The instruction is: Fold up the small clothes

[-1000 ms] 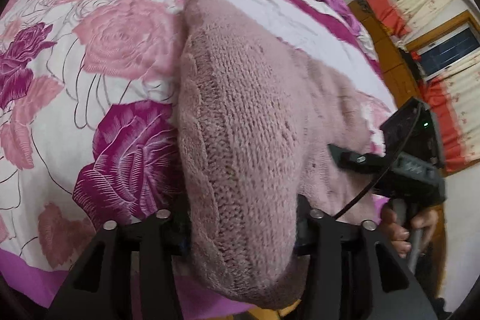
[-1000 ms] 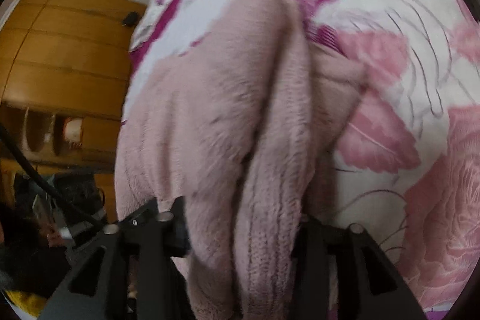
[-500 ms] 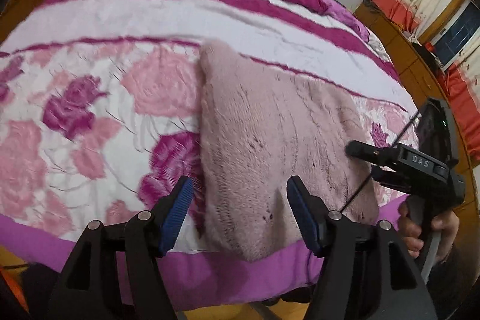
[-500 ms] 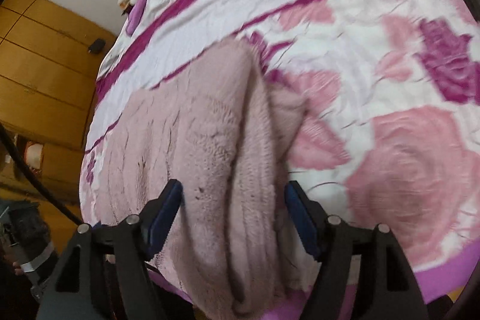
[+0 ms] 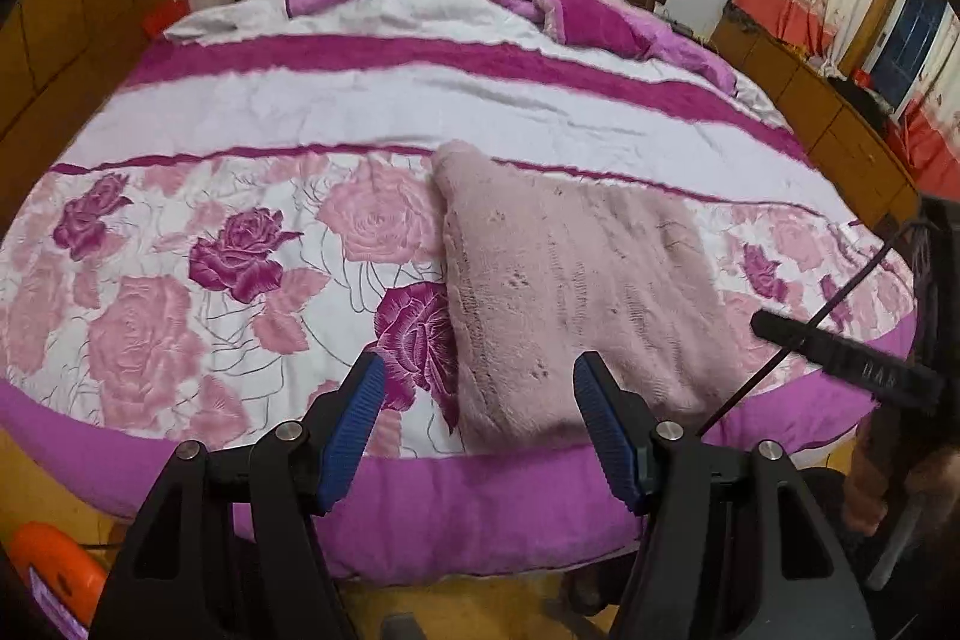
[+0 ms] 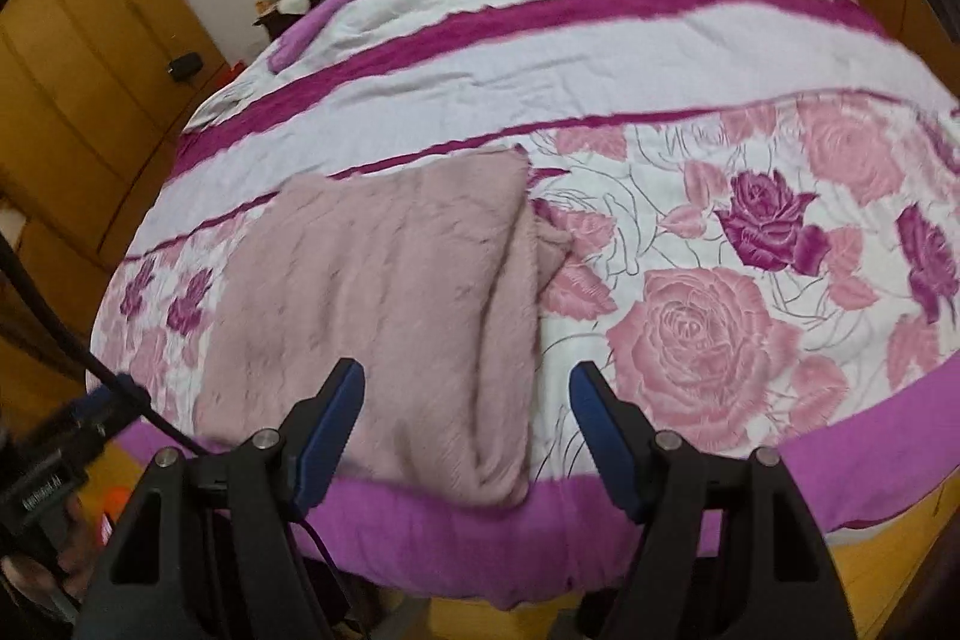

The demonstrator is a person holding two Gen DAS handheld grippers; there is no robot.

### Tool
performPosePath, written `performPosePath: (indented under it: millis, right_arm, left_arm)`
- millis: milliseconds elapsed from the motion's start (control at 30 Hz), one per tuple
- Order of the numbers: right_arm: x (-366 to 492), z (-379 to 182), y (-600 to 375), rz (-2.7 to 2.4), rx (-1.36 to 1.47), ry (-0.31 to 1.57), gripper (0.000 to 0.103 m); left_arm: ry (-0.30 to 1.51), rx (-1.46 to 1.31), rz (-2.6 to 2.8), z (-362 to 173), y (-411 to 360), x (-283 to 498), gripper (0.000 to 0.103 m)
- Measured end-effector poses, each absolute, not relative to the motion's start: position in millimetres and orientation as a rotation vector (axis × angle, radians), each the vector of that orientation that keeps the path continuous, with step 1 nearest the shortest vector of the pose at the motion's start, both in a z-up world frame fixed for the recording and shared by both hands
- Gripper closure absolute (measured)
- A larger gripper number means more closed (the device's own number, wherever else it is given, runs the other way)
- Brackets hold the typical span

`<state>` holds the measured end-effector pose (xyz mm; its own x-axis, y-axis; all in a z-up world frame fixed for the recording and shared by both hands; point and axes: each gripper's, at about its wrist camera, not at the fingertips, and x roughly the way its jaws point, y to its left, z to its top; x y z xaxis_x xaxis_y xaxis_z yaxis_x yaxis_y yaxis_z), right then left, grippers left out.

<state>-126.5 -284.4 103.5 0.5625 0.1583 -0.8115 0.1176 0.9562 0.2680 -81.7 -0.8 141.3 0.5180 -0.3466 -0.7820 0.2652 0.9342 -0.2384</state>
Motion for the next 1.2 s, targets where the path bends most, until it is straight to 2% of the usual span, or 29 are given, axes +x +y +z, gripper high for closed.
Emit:
performPosePath:
  millis: [100,267,533,767,1200]
  right_arm:
    - [-147,114,-270,0.034,0.27,0.946,0.029]
    - [-181,123,-250,0.01,0.213,0.895,0.029]
    - [-224,120,-231,-0.08,0.107,0.786,0.027]
    - [-237,106,-229,-0.09,0.137,0.803,0.026]
    - [-232,87,-219,-0.093,0.141,0.852,0.026]
  left_arm:
    - [0.914,-0.096,-0.354,153,1,-95,0.059]
    - [0.812,-0.04,-0.3,165,-3,-125,0.047]
    - [0.823,0.047,-0.271,132,-29,-156,0.047]
    - [0.834,0.073,-0.277,111,-39,-173,0.047]
    - [0.822,0.035,-0.264,108,-24,-170,0.044]
